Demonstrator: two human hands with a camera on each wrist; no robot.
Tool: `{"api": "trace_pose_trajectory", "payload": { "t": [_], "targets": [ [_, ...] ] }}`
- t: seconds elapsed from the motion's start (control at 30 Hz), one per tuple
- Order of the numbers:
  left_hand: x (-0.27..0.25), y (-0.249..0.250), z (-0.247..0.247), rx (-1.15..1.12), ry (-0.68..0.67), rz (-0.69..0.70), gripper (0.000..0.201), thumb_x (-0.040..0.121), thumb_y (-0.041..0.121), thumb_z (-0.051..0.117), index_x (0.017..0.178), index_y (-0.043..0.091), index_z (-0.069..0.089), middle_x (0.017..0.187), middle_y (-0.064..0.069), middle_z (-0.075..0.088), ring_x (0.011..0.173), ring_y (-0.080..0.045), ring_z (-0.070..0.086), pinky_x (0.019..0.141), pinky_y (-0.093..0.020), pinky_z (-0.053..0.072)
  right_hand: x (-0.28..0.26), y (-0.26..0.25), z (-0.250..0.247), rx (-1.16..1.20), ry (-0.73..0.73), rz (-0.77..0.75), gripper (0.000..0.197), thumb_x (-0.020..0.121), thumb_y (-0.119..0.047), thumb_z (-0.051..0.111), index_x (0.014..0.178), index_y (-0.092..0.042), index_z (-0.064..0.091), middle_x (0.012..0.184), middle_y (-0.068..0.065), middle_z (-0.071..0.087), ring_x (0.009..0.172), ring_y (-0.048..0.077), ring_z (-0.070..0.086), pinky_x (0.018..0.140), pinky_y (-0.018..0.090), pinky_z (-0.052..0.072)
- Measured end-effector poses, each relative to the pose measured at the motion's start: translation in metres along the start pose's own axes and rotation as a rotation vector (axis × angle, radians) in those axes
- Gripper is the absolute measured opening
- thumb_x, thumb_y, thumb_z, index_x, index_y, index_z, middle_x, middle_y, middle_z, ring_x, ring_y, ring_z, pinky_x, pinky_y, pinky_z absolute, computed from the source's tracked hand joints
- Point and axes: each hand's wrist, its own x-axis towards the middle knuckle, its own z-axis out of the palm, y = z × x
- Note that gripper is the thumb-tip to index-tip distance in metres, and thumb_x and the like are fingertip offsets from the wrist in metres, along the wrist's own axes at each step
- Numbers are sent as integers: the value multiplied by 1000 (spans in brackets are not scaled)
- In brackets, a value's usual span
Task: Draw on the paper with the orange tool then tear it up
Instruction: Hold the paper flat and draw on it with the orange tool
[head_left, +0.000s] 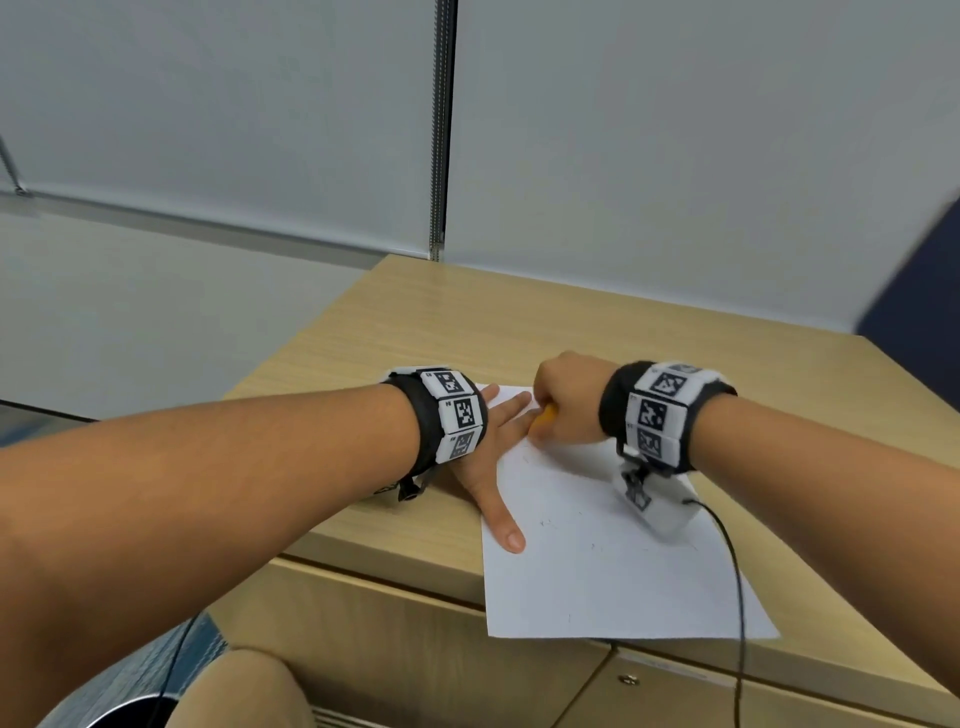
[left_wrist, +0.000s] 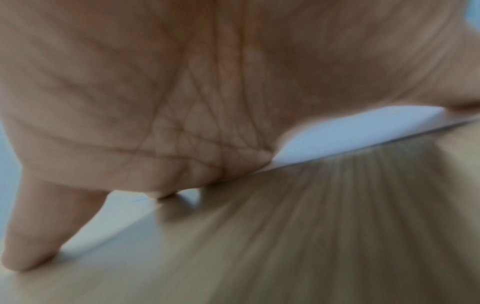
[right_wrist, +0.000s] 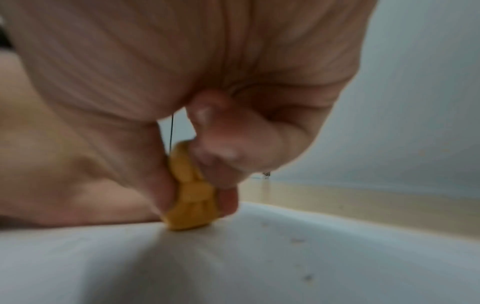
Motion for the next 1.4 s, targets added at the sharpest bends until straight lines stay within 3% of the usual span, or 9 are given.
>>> {"api": "trace_pose_trajectory", "payload": {
  "t": [0.23,0.33,0.43,0.63,0.8,1.0,1.17,1.27,1.4],
  "targets": [
    [2,3,-6,47,-83,-4,132,54,93,63,156,46,-6,164,1,-29,147,-37,-31,119,-65,-7,-38,-35,8,67,-180,-187,29,85,-30,70,63,-24,51,62,-5,58,56,12,56,57,28,52],
    [2,0,-3,14,-17,4,154,36,100,60,152,43,-23,164,6,-29,148,-38,-28,118,-67,-4,-21,-16,0,6,-73,-42,27,84,-32,68,63,-20,54,61,-1,59,59,23,61,61,34,58],
    [3,-1,2,14,7,-6,153,48,93,66,148,36,-34,161,5,-35,148,-37,-28,119,-66,-4,-8,-3,-2,12,25,81,28,83,-30,64,62,-14,53,60,2,57,58,26,59,63,36,59],
    [-2,4,-5,4,-44,-19,143,56,86,70,152,40,-25,160,2,-37,147,-32,-31,120,-62,-6,-47,-40,7,-46,-162,-150,42,86,-29,70,62,-29,36,61,-7,49,55,9,47,53,25,39],
    [7,-4,3,5,-26,-4,158,37,98,61,146,39,-35,160,6,-37,147,-38,-30,118,-67,-3,-7,-4,-2,-83,-29,30,29,85,-36,65,66,-16,55,65,0,58,67,25,62,66,36,57],
    [9,-4,2,9,-11,-5,157,41,97,62,148,35,-35,160,6,-37,148,-36,-28,118,-68,-3,-6,2,-2,-111,-12,102,33,92,-34,59,68,-14,53,62,1,57,57,19,57,64,31,57],
    [9,-4,4,6,-9,-13,166,23,102,52,150,36,-32,160,8,-36,150,-33,-27,119,-65,-5,-38,32,-7,26,59,236,40,95,-45,59,75,-11,61,66,2,66,56,20,60,60,29,51],
    [7,-4,4,-4,10,-15,166,25,102,53,151,34,-30,161,8,-35,150,-32,-25,120,-63,-4,-63,35,3,94,-10,272,43,95,-43,58,77,-7,69,71,3,76,59,21,67,68,32,59],
    [-6,7,2,-42,40,-66,157,42,100,58,155,29,-24,164,3,-30,153,-33,-18,122,-60,-1,-77,28,23,-4,-25,280,38,95,-47,57,78,-13,56,77,2,59,75,27,60,67,30,50]
  ]
}}
